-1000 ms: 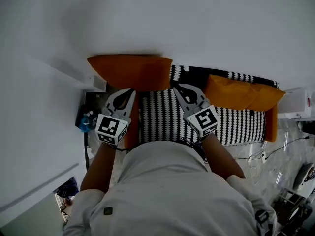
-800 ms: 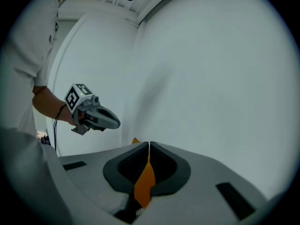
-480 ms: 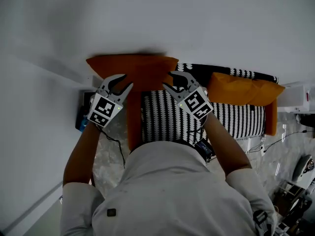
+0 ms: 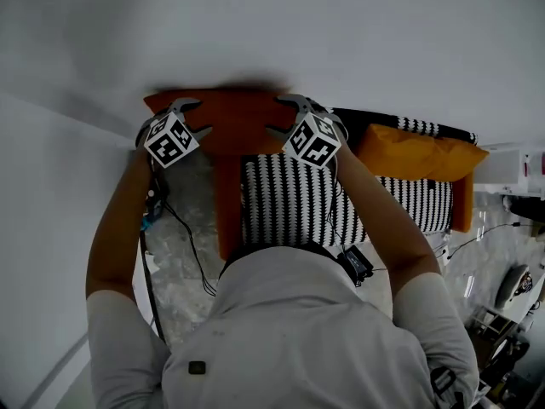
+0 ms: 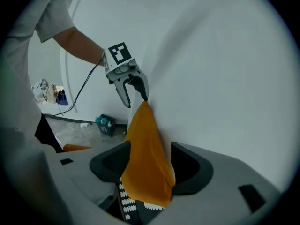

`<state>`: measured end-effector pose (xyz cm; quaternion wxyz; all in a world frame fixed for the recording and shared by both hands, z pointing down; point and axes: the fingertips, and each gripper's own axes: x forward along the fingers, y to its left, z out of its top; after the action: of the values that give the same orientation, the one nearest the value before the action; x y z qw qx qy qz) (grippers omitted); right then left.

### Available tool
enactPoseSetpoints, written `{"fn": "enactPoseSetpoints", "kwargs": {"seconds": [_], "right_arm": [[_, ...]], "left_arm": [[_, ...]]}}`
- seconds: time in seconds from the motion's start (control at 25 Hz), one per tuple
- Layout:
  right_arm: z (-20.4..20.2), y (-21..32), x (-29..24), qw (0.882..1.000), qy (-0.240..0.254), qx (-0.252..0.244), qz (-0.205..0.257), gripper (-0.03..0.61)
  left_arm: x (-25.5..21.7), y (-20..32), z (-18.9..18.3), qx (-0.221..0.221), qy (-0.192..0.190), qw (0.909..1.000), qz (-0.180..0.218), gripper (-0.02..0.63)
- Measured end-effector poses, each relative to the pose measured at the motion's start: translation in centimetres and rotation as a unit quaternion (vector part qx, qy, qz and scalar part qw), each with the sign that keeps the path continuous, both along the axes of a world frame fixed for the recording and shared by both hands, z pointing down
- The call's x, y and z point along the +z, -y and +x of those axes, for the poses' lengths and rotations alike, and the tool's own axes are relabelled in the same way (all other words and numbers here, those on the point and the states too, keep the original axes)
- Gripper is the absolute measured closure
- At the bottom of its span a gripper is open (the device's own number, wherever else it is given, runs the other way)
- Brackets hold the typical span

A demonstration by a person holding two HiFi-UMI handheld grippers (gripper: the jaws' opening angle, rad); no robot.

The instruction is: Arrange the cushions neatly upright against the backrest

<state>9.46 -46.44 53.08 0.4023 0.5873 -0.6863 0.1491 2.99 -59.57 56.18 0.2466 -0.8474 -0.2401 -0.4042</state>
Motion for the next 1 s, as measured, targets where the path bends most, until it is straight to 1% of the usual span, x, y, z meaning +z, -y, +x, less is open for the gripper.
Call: {"fn": "enactPoseSetpoints", "kwargs": {"seconds": [0.12, 0.24, 0.4, 0.56, 0.64, 0.8, 0.88, 1.0], "right_arm": [[0.9, 1.0, 3.2, 0.999, -0.005, -0.006, -0.045, 0.295], [1.7, 1.7, 6.2, 0.996, -0.015, -0.011, -0.091, 0.290], [3.0, 2.0, 9.7, 0.989, -0.035, -0.014, -0.142, 0.282], [4.4, 2.1, 11.8, 0.985, -0.045, 0.004, -0.168, 0.281], [5.1, 2.2, 12.5, 0.984, -0.044, 0.015, -0.169, 0.281], [4.9, 1.9, 14.3, 0.982, -0.012, 0.025, -0.184, 0.282], [4.3, 1.6, 14.8, 0.981, -0.003, 0.024, -0.195, 0.287], [3.8, 1.2, 15.3, 0.979, -0.002, 0.020, -0.203, 0.351]], "left_arm": [[2.8, 1.9, 0.7, 0.016, 0.034, 0.9990, 0.024, 0.351], [5.4, 3.9, 1.3, 0.033, 0.067, 0.9957, 0.055, 0.343], [8.3, 5.6, 2.6, 0.042, 0.098, 0.9914, 0.076, 0.333], [11.7, 7.0, 2.6, 0.055, 0.147, 0.9814, 0.110, 0.320], [12.9, 7.5, 2.8, 0.049, 0.158, 0.9805, 0.106, 0.319], [14.3, 7.6, 3.2, 0.038, 0.163, 0.9821, 0.087, 0.322], [14.7, 7.3, 2.8, 0.033, 0.167, 0.9825, 0.076, 0.354], [14.7, 7.0, 2.5, 0.016, 0.165, 0.9849, 0.051, 0.441]]}}
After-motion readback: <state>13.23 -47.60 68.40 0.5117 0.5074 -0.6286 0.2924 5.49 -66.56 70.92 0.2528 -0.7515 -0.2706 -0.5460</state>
